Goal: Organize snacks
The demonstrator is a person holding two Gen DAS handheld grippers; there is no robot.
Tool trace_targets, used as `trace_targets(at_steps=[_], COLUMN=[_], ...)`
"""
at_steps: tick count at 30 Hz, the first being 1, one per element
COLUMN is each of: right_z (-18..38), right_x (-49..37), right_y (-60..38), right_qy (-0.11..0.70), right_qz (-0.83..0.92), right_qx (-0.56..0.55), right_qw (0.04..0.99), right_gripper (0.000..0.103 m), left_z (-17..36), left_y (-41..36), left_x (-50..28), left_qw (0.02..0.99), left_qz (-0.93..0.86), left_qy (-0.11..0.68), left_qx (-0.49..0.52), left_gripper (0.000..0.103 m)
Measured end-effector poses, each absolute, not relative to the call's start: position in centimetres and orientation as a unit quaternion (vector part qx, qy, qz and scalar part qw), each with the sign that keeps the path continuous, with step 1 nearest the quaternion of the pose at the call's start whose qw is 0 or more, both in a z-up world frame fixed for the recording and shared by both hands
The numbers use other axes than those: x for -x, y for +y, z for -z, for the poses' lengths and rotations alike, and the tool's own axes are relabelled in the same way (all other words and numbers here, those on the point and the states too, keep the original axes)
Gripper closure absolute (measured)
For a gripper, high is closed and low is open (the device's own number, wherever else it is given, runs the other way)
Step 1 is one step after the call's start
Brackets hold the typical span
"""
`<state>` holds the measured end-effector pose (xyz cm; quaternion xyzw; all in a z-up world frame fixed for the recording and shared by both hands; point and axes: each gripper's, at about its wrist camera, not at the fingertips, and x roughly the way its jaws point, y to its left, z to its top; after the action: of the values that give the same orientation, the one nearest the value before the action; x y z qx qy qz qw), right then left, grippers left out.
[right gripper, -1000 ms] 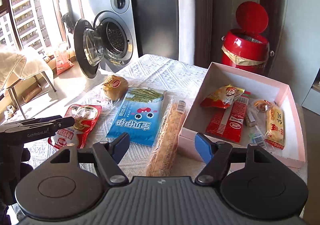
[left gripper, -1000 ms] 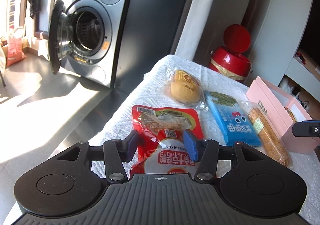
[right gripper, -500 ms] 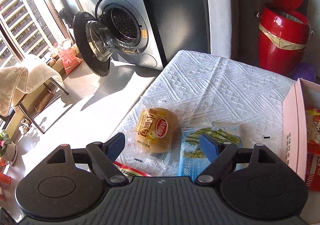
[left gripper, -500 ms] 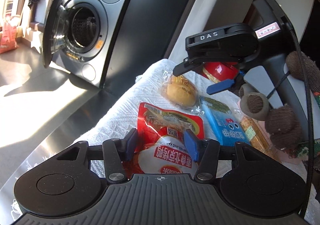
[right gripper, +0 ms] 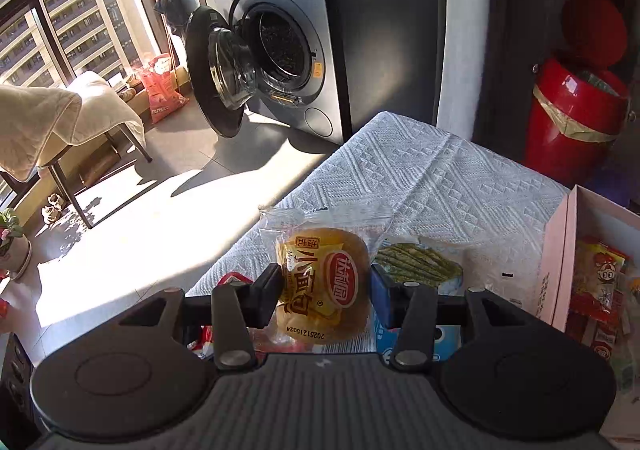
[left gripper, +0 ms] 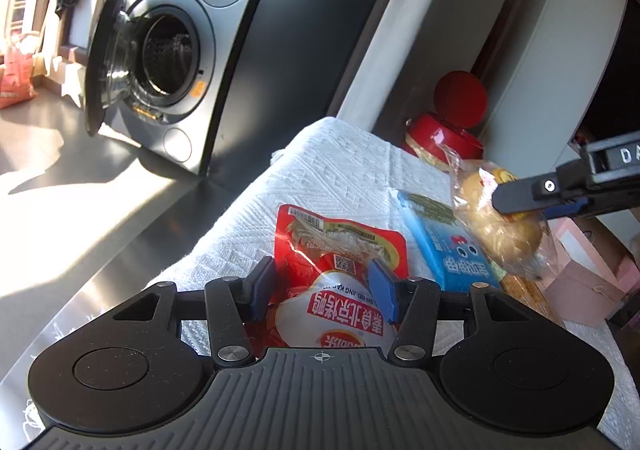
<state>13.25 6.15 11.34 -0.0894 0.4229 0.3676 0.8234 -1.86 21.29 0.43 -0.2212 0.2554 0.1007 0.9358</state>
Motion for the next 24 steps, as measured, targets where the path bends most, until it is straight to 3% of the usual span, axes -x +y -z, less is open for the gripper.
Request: trace_targets(at_steps=[8, 14, 24], right_z=[-8.4, -5.7, -4.1], right_x=[-6.3, -6.0, -11.2], right_y=[-6.8, -12.6, -10.5], right_qy=[0.401, 0.403, 0.400], right_qz=[-0.312, -0.247, -0.269], right_qx=[0.093, 0.069, 0.018], right_qw=[0.856, 0.879, 0.876], right_gripper=[0.056, 0.056, 0.056], left_z=[-2.9, -5.0, -5.4], left_y=[18.9, 13.0, 9.3], left_x=[0.8, -3.5, -5.6], left_qw=[0.947, 0.953, 0.946], left_qz=[-0.084, 0.006, 0.030], left_qy=[0.243, 0.270, 0.302], left_qx=[0.192, 0.135, 0.117], left_gripper=[0.048, 0.048, 0.048])
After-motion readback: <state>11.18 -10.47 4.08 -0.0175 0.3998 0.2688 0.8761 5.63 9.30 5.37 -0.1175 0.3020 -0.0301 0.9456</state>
